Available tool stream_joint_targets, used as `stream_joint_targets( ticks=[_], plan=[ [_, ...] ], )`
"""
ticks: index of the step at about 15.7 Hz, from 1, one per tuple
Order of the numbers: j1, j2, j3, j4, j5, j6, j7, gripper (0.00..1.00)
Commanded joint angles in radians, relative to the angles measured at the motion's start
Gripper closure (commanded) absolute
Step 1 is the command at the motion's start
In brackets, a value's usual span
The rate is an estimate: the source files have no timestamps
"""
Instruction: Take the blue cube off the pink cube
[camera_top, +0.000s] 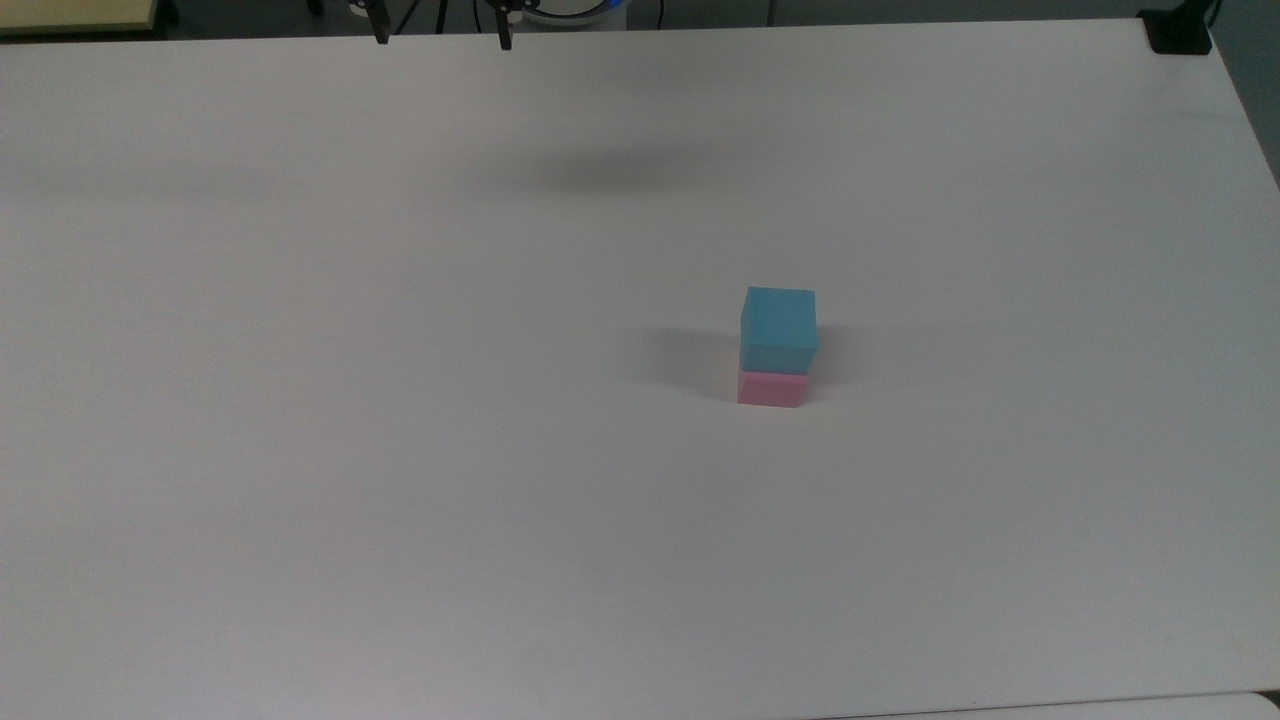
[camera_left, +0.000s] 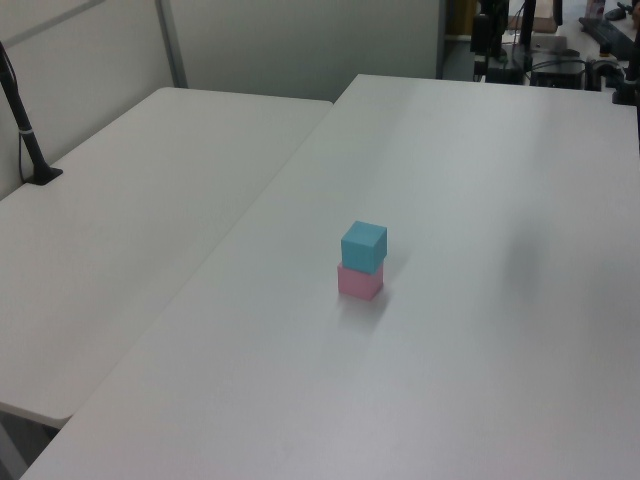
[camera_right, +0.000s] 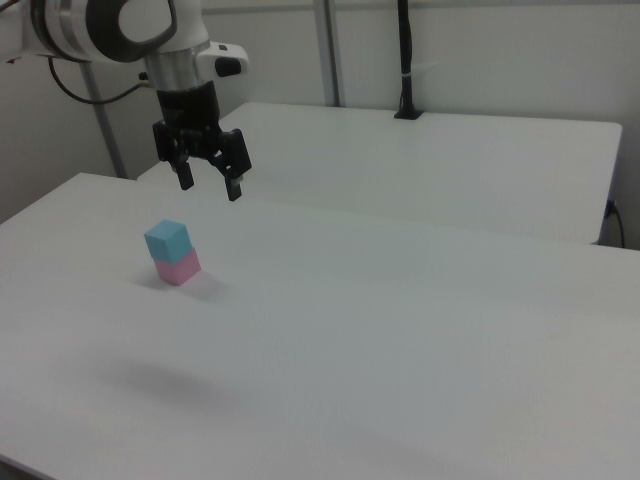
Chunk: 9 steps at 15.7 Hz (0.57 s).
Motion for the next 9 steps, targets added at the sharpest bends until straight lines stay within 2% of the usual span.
stream_joint_targets(
  ticks=[1, 9],
  plan=[
    [0.008, -0.016, -0.007, -0.023, -0.016, 0.004, 0.000, 0.00],
    [0.042, 0.011, -0.007, -0.018, -0.010, 0.010, 0.005, 0.00]
  ],
)
